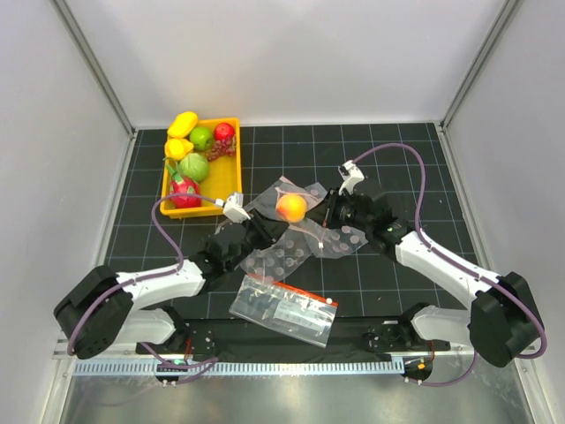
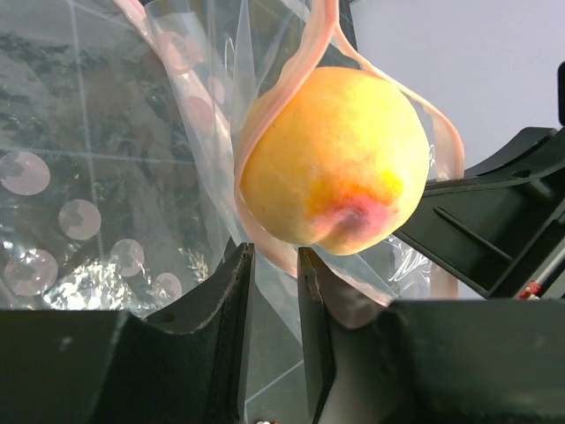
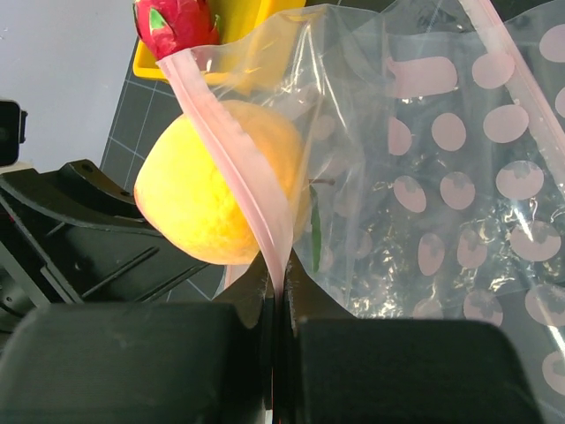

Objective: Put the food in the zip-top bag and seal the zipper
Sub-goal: Adjust the zipper food storage bag at the center of the board.

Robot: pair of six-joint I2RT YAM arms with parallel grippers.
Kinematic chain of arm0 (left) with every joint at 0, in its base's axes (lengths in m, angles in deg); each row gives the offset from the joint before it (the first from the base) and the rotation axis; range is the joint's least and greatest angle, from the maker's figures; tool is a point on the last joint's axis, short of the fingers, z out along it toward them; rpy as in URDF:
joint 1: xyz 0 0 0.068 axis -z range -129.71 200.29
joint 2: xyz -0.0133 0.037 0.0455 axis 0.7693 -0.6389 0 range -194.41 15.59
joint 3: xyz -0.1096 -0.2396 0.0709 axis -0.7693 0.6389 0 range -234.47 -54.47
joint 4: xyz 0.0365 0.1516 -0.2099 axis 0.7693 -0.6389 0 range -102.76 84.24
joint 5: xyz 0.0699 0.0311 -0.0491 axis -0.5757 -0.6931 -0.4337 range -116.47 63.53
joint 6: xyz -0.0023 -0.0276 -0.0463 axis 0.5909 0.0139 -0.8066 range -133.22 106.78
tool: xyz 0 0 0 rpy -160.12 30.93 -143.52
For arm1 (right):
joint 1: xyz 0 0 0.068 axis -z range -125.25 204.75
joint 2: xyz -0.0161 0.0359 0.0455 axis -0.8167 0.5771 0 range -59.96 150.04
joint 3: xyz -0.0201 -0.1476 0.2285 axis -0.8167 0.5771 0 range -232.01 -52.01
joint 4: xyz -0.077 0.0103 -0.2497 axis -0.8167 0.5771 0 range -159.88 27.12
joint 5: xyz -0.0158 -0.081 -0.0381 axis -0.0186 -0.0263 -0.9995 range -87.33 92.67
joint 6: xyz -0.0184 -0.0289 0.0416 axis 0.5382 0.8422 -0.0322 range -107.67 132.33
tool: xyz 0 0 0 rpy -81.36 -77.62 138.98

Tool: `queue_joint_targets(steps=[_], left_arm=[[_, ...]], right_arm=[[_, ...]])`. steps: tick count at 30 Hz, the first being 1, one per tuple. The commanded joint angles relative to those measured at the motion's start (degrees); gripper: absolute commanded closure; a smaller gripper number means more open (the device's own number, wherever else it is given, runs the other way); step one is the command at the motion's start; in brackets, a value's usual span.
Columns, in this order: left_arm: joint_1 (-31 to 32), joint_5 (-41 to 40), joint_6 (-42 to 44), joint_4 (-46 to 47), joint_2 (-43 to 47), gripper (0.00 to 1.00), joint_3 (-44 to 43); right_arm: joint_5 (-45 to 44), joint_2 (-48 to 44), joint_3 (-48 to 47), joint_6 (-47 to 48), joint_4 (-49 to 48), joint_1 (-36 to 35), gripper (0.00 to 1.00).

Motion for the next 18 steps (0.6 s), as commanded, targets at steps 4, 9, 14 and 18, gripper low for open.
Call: queue_joint_targets(steps=[4, 9, 14, 18], left_arm=[[1.14, -2.74, -0.25, 6.26, -3.24, 0.71, -2.78], [2.20, -4.23, -0.60, 9.08, -7.19, 0.64, -3.66], [3.25, -5.82, -0.43, 11.80, -9.57, 0.80, -4.19], [3.43, -6.34, 0.98, 12.42, -10.36, 1.00, -5.24]], right_arm=[[1.10, -0.96, 0.27, -0.94, -3.44, 0.17, 0.99], [1.19, -1.23, 0.36, -1.03, -3.52, 0.17, 0.99], [1.19, -1.32, 0.45, -1.12, -3.61, 0.17, 0.99], [1.01, -1.32, 0.45, -1.03, -3.52, 0.09, 0.99]])
